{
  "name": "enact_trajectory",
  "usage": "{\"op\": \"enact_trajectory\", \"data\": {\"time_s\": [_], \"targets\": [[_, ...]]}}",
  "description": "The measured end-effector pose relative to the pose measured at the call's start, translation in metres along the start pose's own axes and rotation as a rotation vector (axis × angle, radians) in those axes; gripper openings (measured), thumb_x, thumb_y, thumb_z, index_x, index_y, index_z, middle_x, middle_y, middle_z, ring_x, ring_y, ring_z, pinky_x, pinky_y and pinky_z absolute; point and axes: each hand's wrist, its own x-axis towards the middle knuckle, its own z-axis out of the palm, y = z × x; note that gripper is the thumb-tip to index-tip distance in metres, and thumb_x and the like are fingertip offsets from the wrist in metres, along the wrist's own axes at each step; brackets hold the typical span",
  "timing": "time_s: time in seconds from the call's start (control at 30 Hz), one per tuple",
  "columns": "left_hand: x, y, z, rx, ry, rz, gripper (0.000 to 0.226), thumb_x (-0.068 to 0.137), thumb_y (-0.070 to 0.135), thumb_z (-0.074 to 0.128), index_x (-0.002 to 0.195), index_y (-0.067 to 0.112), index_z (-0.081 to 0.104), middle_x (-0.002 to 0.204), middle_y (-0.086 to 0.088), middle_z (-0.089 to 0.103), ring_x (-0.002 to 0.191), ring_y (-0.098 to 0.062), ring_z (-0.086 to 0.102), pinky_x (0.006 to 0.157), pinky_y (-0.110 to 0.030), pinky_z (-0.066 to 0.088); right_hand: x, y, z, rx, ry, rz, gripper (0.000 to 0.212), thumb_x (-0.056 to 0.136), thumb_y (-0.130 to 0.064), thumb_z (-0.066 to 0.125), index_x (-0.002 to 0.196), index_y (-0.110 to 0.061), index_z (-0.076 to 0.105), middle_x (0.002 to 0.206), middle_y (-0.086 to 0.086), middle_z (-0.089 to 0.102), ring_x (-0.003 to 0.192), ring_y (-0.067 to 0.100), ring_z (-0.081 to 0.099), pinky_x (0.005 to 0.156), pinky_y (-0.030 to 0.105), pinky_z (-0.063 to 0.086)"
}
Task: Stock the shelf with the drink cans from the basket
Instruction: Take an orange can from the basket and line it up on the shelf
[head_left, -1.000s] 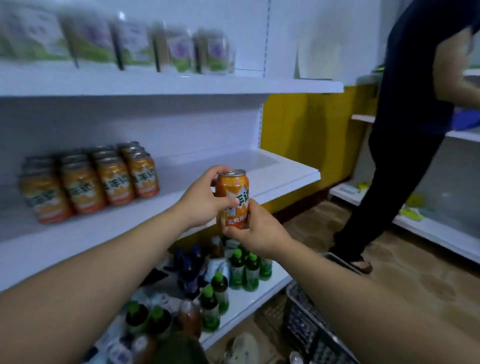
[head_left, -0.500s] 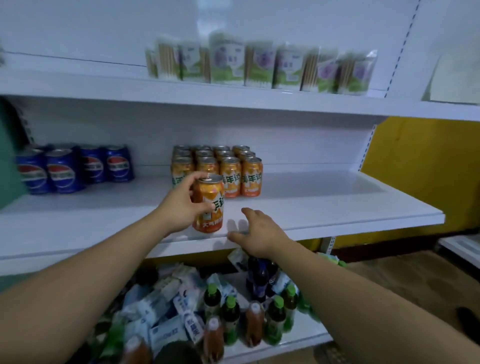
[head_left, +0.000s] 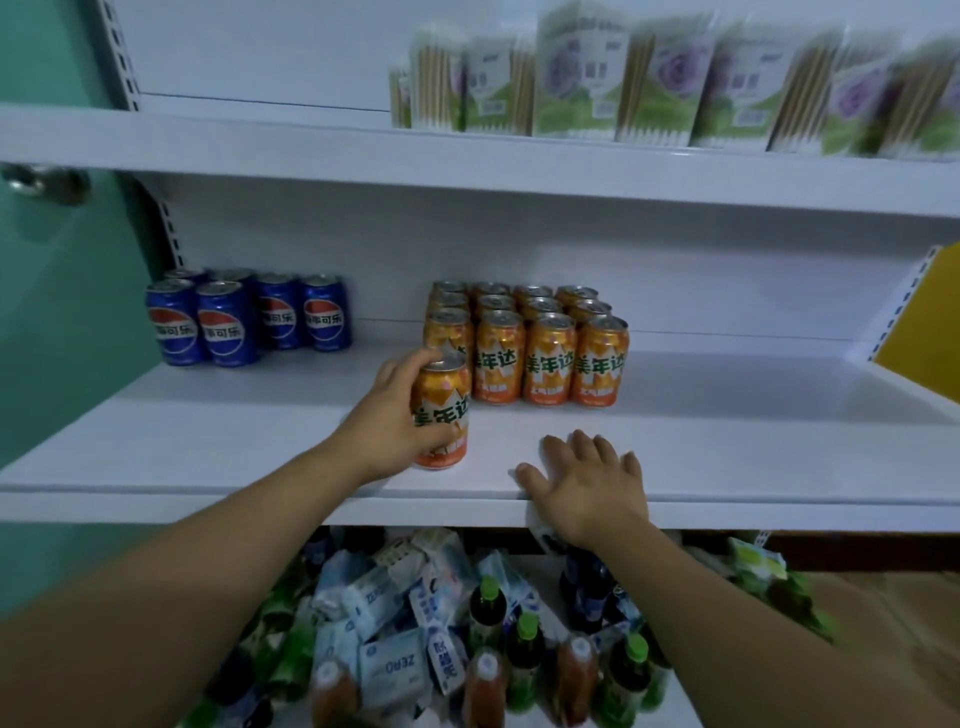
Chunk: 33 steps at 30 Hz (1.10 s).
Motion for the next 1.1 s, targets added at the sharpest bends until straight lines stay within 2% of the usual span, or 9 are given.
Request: {"op": "enact_trajectory", "data": {"time_s": [0.1, 0.23, 0.33, 0.4, 0.57, 0.73, 0.83, 0.97, 1.1], "targets": [[0.01, -0.005, 0.002, 0.027, 0.037, 0.006, 0.083, 0.077, 0.017, 0.077, 0.143, 0.032, 0.03, 0.143, 0.001, 0.035, 0.115, -0.011, 0.045, 0.097, -0.03, 0.04, 0.001, -0.002, 0.001, -0.002, 0.023, -0.009, 0.065, 0.089, -0.069, 0.015, 0.136, -0.029, 0.037, 0.147, 0.007, 0.034, 0.137, 0.029, 0.025, 0.109, 0.055, 0.02], [0.021, -0.003, 0.008, -0.1, 0.019, -0.02, 0.089, 0.079, 0.008, 0.074, 0.147, 0.033, 0.021, 0.139, 0.003, 0.046, 0.115, -0.009, 0.048, 0.096, -0.03, 0.04, 0.002, 0.002, 0.005, -0.002, 0.056, -0.005, 0.062, 0.089, -0.069, 0.017, 0.131, -0.029, 0.04, 0.139, 0.006, 0.04, 0.131, 0.028, 0.031, 0.106, 0.053, 0.025], [0.025, 0.0, 0.012, -0.183, 0.024, -0.008, 0.094, 0.081, 0.002, 0.07, 0.148, 0.035, 0.014, 0.138, 0.006, 0.043, 0.117, -0.007, 0.045, 0.101, -0.032, 0.039, 0.002, 0.002, 0.007, -0.007, 0.073, -0.011, 0.061, 0.088, -0.069, 0.017, 0.128, -0.03, 0.041, 0.136, 0.004, 0.042, 0.129, 0.027, 0.033, 0.105, 0.053, 0.026], [0.028, 0.0, 0.014, -0.197, 0.044, -0.007, 0.093, 0.082, 0.001, 0.069, 0.149, 0.032, 0.012, 0.139, 0.006, 0.041, 0.118, -0.005, 0.042, 0.099, -0.028, 0.036, 0.002, 0.001, 0.007, -0.007, 0.083, -0.013, 0.06, 0.088, -0.068, 0.017, 0.127, -0.029, 0.041, 0.136, 0.004, 0.042, 0.129, 0.026, 0.033, 0.105, 0.052, 0.027], [0.038, -0.007, 0.017, -0.193, 0.049, -0.02, 0.09, 0.082, 0.001, 0.068, 0.148, 0.03, 0.014, 0.146, -0.001, 0.039, 0.121, -0.009, 0.043, 0.102, -0.032, 0.036, 0.001, -0.001, 0.007, -0.014, 0.078, -0.009, 0.062, 0.09, -0.068, 0.016, 0.134, -0.03, 0.038, 0.142, 0.004, 0.038, 0.133, 0.027, 0.029, 0.108, 0.052, 0.023], [0.039, -0.005, 0.013, -0.183, 0.02, -0.043, 0.093, 0.082, 0.003, 0.069, 0.149, 0.031, 0.011, 0.142, 0.002, 0.043, 0.118, -0.01, 0.046, 0.101, -0.034, 0.038, 0.001, -0.001, 0.005, -0.007, 0.061, -0.003, 0.062, 0.09, -0.068, 0.017, 0.134, -0.03, 0.037, 0.142, 0.005, 0.038, 0.134, 0.026, 0.028, 0.109, 0.053, 0.022], [0.039, -0.006, 0.011, -0.217, 0.019, -0.097, 0.097, 0.081, 0.005, 0.071, 0.15, 0.031, 0.006, 0.142, 0.0, 0.045, 0.126, -0.019, 0.048, 0.106, -0.041, 0.039, -0.001, -0.001, 0.001, 0.007, 0.022, -0.008, 0.065, 0.09, -0.069, 0.016, 0.138, -0.03, 0.035, 0.146, 0.006, 0.035, 0.136, 0.027, 0.026, 0.11, 0.054, 0.02], [0.04, -0.004, 0.008, -0.21, 0.024, -0.119, 0.095, 0.08, 0.006, 0.073, 0.149, 0.03, 0.013, 0.139, -0.001, 0.048, 0.125, -0.022, 0.049, 0.105, -0.045, 0.041, -0.002, 0.0, -0.005, 0.023, -0.051, -0.015, 0.069, 0.092, -0.069, 0.016, 0.146, -0.029, 0.027, 0.156, 0.007, 0.021, 0.143, 0.027, 0.015, 0.115, 0.055, 0.011], [0.04, -0.004, 0.009, -0.212, 0.027, -0.115, 0.091, 0.081, 0.005, 0.072, 0.148, 0.029, 0.016, 0.139, -0.001, 0.048, 0.125, -0.021, 0.048, 0.103, -0.043, 0.041, -0.002, 0.001, -0.006, 0.018, -0.048, -0.028, 0.068, 0.092, -0.069, 0.016, 0.145, -0.028, 0.028, 0.156, 0.008, 0.022, 0.143, 0.028, 0.016, 0.114, 0.055, 0.012]]}}
